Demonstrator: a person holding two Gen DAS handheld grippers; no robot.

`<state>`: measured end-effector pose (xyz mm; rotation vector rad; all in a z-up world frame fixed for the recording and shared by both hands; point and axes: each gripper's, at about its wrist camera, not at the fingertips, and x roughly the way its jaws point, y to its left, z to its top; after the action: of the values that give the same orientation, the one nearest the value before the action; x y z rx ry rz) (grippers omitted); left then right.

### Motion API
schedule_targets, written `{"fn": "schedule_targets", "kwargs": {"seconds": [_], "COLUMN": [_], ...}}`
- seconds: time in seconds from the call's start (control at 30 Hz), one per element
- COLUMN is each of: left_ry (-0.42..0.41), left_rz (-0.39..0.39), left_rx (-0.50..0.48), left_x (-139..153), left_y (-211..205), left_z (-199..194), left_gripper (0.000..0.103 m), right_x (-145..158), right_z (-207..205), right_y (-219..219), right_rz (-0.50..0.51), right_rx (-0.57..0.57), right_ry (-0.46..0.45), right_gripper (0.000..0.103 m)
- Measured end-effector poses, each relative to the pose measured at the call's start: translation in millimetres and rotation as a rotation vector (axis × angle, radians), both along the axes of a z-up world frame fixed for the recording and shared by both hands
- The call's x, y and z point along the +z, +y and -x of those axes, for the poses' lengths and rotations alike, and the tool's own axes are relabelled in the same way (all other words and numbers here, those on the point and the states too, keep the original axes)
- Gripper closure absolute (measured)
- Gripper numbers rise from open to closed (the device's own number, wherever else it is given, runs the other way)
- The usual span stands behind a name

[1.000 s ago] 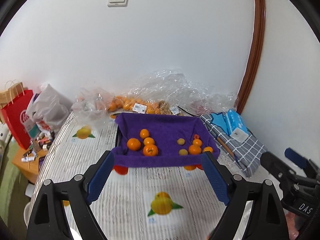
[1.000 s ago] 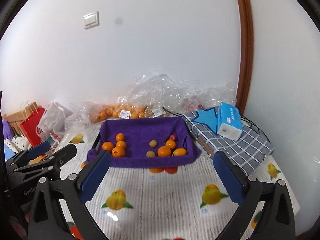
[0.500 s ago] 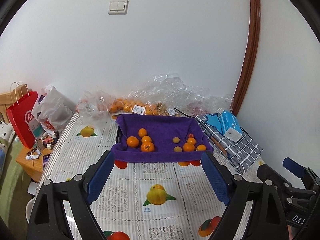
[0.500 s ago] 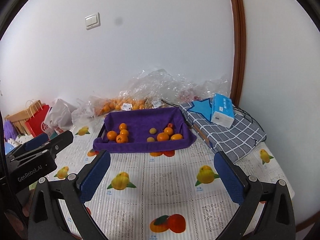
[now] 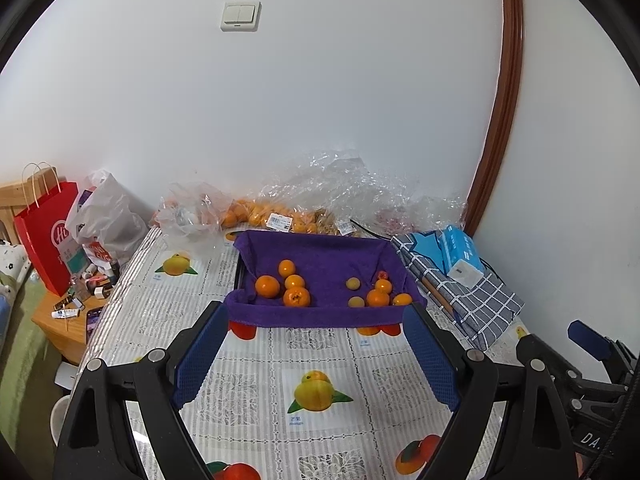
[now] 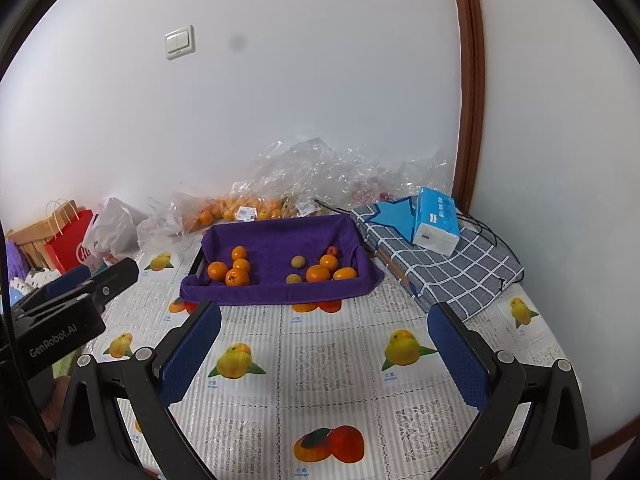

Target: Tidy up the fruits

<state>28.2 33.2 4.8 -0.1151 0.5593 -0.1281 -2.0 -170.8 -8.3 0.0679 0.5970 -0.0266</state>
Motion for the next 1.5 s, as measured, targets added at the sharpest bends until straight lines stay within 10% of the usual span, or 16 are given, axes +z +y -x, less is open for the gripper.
{"fn": "schedule_targets", "kwargs": {"seconds": [1.5], "left_ry": [-0.017], "left_rz": [-0.016], "left_rx": [-0.001], "left_x": [11], "left_y": [2], "left_z": [14], "left_gripper": [0.015], "right_x": [10], "right_z": [19], "right_y": [-7], "right_rz": [-0.006], "right_rx": [-0.025], "right_ry": [-0.017], "right_gripper": [0.001]}}
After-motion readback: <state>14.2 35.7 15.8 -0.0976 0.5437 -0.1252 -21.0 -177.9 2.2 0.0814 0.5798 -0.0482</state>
